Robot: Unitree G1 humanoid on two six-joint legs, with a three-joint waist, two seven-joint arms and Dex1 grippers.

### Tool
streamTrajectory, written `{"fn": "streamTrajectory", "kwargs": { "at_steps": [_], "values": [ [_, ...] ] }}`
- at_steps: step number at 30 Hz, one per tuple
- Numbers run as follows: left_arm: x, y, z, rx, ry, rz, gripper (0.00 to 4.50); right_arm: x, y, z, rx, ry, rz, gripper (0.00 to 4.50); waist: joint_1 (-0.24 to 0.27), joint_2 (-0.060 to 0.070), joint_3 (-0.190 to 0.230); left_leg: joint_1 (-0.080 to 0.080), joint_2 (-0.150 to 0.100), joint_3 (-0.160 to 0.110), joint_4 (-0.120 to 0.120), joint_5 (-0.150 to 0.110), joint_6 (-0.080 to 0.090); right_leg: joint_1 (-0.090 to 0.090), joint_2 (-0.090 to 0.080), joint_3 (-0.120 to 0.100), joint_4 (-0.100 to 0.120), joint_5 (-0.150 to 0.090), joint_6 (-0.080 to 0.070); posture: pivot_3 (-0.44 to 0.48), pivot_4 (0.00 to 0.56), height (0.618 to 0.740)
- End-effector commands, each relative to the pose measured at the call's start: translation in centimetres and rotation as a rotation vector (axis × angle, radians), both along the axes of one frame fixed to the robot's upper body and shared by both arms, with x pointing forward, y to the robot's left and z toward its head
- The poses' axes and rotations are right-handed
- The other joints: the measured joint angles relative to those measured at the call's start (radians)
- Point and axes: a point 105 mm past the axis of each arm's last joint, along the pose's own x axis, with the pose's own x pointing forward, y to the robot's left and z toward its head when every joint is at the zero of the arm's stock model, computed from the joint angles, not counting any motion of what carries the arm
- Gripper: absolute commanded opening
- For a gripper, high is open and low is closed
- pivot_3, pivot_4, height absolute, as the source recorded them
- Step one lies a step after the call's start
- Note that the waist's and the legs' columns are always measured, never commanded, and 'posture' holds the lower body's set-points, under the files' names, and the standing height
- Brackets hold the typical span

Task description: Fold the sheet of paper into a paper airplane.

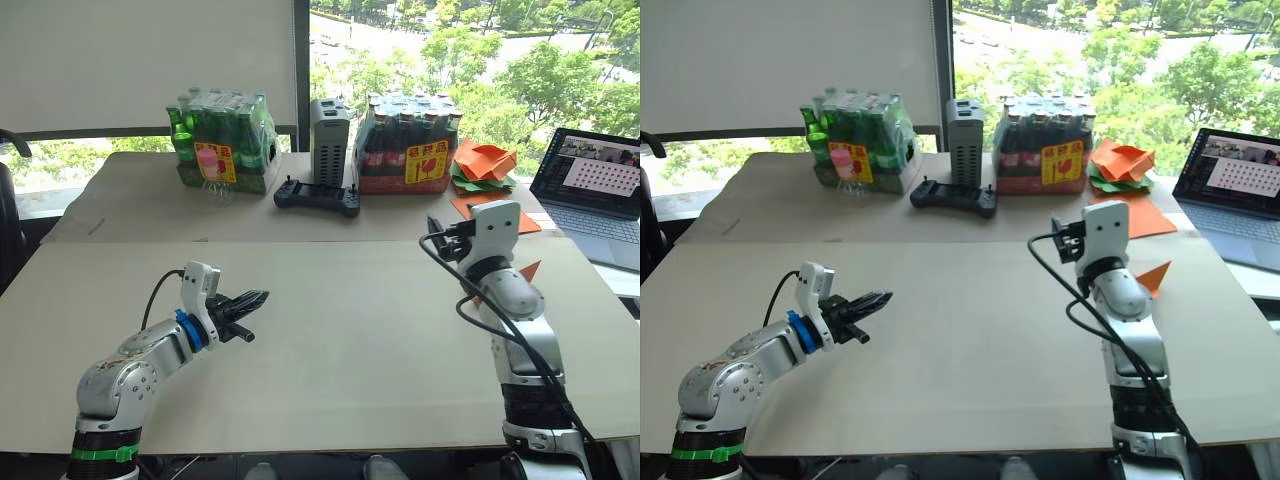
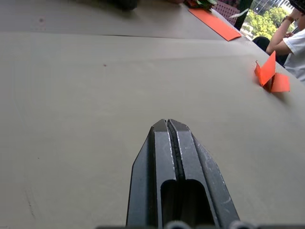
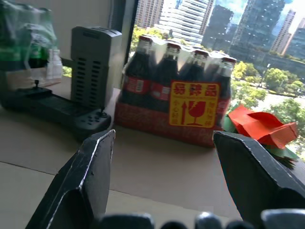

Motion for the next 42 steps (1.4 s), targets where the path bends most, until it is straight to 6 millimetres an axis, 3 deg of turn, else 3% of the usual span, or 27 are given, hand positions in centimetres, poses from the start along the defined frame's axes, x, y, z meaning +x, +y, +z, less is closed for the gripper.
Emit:
{"fn": "streamTrajectory", "kwargs": {
  "at_steps": [1,6,20,42],
  "values": [
    [0.2,0.4,2.3,-0.021,-0.09,0.052,0.0,-1.0,2.0,0.9,0.029,-0.027,0.103,3.63,0.003,0.0,0.0,0.0,0.0,0.0,0.0,0.0,0.0,0.0,0.0,0.0,0.0,0.0,0.0,0.0,0.15,0.74],
    [0.1,1.8,3.0,-0.051,-0.137,0.177,0.0,-1.7,4.2,-0.9,0.05,0.037,0.193,3.63,0.002,0.0,0.0,0.0,0.0,0.0,0.0,0.0,0.0,0.0,0.0,0.0,0.0,0.0,0.0,0.0,0.15,0.74],
    [0.3,4.6,3.7,0.015,-0.219,0.437,0.0,-1.0,5.7,-2.5,0.108,0.106,0.239,3.63,0.001,0.0,0.0,0.0,0.0,0.0,0.0,0.0,0.0,0.0,0.0,0.0,0.0,0.0,0.0,0.0,0.15,0.74],
    [0.1,5.0,3.0,-0.002,-0.198,0.442,0.0,-1.8,6.2,-3.5,0.104,0.145,0.302,3.63,0.001,0.0,0.0,0.0,0.0,0.0,0.0,0.0,0.0,0.0,0.0,0.0,0.0,0.0,0.0,0.0,0.15,0.74]
  ]
}}
